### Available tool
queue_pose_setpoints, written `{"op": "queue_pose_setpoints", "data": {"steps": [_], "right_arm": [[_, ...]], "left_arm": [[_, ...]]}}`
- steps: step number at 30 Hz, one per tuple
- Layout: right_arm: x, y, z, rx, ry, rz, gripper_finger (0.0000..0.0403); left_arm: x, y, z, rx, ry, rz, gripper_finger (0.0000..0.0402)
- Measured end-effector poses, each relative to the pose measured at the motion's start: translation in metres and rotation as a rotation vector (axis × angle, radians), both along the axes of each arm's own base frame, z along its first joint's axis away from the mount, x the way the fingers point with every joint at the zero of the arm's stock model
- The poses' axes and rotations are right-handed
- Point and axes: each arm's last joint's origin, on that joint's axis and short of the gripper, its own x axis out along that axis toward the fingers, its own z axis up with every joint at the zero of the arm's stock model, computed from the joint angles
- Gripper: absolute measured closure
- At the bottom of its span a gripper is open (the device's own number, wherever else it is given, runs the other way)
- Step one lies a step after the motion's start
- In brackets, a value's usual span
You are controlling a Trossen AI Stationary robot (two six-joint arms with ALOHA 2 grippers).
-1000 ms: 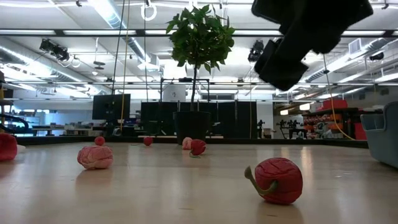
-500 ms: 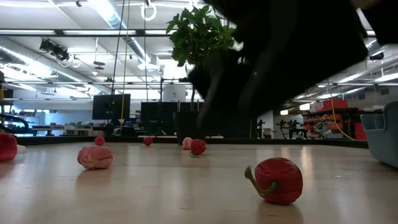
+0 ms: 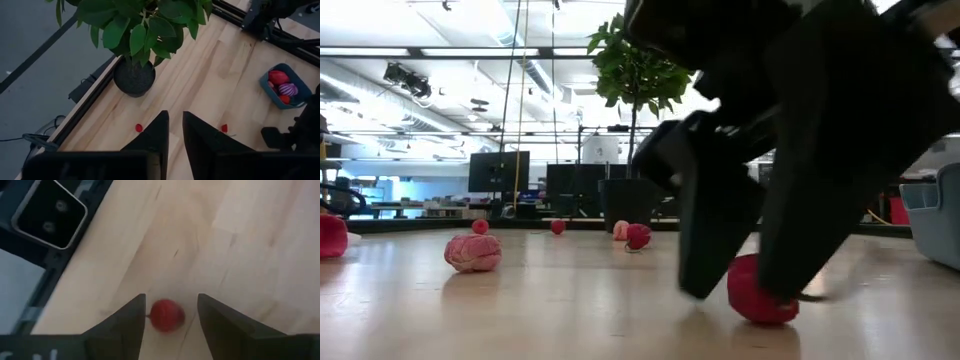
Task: Pick and placing Produce into tupperware
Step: Put the cherry into the bin
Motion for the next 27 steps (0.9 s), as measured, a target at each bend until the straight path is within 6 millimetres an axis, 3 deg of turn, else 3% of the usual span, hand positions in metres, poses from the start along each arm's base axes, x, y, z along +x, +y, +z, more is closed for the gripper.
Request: {"op": "queue_pose_setpoints", "data": {"steps": [6, 16, 27], "right_arm": [[-0.007, 0.001, 0.015, -0.002, 0.011, -0.006, 0.0215], [-0.011, 0.008, 0.01, -0.016, 0.025, 0.005, 0.0215], [-0.018, 0.002, -0.006, -0.066, 0.022, -0.045, 0.0215]], "left_arm": [[0.0, 0.0, 0.0, 0.011, 0.005, -0.012, 0.0342], [0.0, 0.0, 0.0, 0.01, 0.005, -0.012, 0.0346], [0.0, 0.0, 0.0, 0.011, 0.006, -0.013, 0.0351]]}}
